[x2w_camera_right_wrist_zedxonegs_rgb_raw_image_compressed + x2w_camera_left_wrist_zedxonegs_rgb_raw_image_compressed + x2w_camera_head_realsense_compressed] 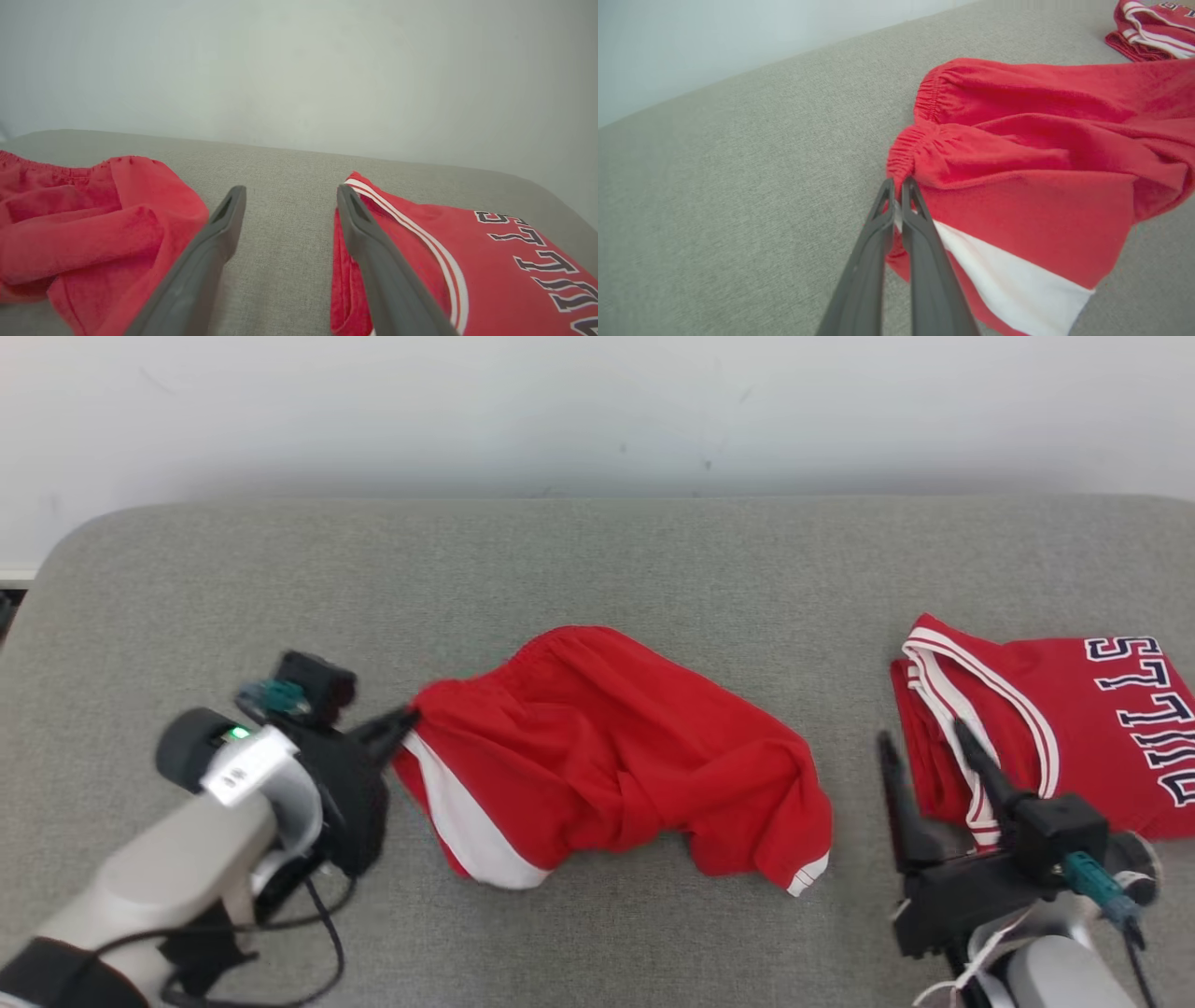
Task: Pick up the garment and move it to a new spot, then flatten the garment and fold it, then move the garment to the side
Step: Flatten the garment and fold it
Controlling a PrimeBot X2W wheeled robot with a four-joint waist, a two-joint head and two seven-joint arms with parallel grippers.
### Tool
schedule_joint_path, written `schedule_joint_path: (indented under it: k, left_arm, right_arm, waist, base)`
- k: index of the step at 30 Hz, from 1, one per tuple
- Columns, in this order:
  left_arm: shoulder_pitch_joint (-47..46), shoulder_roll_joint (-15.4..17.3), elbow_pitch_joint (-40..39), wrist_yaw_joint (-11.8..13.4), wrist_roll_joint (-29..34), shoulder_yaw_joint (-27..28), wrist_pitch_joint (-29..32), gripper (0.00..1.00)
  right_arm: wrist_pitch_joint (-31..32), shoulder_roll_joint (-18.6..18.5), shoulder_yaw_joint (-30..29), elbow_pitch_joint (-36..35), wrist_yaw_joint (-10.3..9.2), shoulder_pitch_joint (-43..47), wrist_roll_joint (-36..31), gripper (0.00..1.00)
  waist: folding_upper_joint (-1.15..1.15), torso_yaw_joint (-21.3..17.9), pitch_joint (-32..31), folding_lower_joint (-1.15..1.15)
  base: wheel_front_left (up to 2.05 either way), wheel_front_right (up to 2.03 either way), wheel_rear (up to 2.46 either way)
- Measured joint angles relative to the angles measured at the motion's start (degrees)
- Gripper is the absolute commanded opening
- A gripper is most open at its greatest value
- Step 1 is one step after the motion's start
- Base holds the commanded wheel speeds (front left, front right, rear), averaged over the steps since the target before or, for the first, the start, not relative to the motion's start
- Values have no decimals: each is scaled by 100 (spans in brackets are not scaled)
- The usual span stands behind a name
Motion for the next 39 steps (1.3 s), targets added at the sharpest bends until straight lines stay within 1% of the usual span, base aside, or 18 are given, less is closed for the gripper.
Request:
schedule_joint_path:
  k: [1, 5, 7, 8, 9, 11, 13, 17, 19, 22, 27, 29, 33, 39]
  left_arm:
    - [-48, 62, 47, 0, -100, 38, -69, 0]
    - [-168, 378, 182, 0, -313, 275, -324, 0]
    - [-166, 516, 257, 0, -510, 368, -421, 0]
    - [-166, 516, 257, 0, -510, 368, -421, 0]
    - [-165, 575, 267, 0, -561, 387, -466, 0]
    - [-156, 676, 296, 0, -617, 401, -516, 0]
    - [-129, 731, 309, 0, -759, 414, -563, 0]
    - [-104, 775, 302, 0, -894, 398, -608, 0]
    - [-104, 778, 298, 0, -926, 372, -613, 0]
    - [-105, 770, 278, 0, -942, 343, -615, 0]
    - [-135, 664, 183, 0, -949, 279, -662, 0]
    - [-152, 648, 141, 0, -950, 241, -662, 0]
    - [-244, 603, 30, 0, -950, 189, -706, 0]
    - [-245, 625, -79, 0, -951, 142, -739, 0]
  right_arm:
    - [-2, 48, 69, -16, 89, -26, 70, 100]
    - [-25, 246, 355, -78, 311, -98, 113, 100]
    - [16, 298, 595, -73, 581, -162, 219, 100]
    - [16, 298, 595, -73, 581, -162, 219, 100]
    - [38, 327, 723, -80, 736, -181, 274, 100]
    - [85, 446, 970, -79, 957, -181, 385, 100]
    - [153, 556, 1235, -104, 1073, -181, 426, 100]
    - [309, 692, 1729, -170, 1135, -183, 588, 100]
    - [386, 720, 1907, -152, 1136, -202, 702, 100]
    - [615, 723, 2251, 55, 1136, -359, 771, 100]
    - [811, 750, 2532, 532, 1137, -656, 866, 100]
    - [844, 770, 2580, 705, 1137, -798, 928, 100]
    - [871, 772, 2561, 1061, 1137, -1096, 843, 100]
    - [893, 695, 2524, 1439, 1134, -1350, 497, 100]
  waist:
    - [0, 28, -9, 0]
    - [0, 130, -39, 0]
    - [0, 169, -47, 0]
    - [0, 169, -47, 0]
    - [0, 184, -50, 0]
    - [0, 202, -55, 0]
    - [0, 210, -56, 0]
    - [0, 214, -48, 0]
    - [0, 213, -43, 0]
    - [0, 219, -37, 0]
    - [0, 273, -28, 0]
    - [0, 300, -23, 0]
    - [0, 387, -18, 0]
    - [0, 506, -12, 0]
  base:
    - [0, 0, 0]
    - [0, 0, 0]
    - [0, 0, 0]
    - [0, 0, 0]
    - [0, 0, 0]
    - [0, 0, 0]
    - [0, 0, 0]
    - [0, 0, 0]
    - [0, 0, 0]
    - [0, 0, 0]
    - [0, 0, 0]
    - [0, 0, 0]
    - [0, 0, 0]
    - [0, 0, 0]
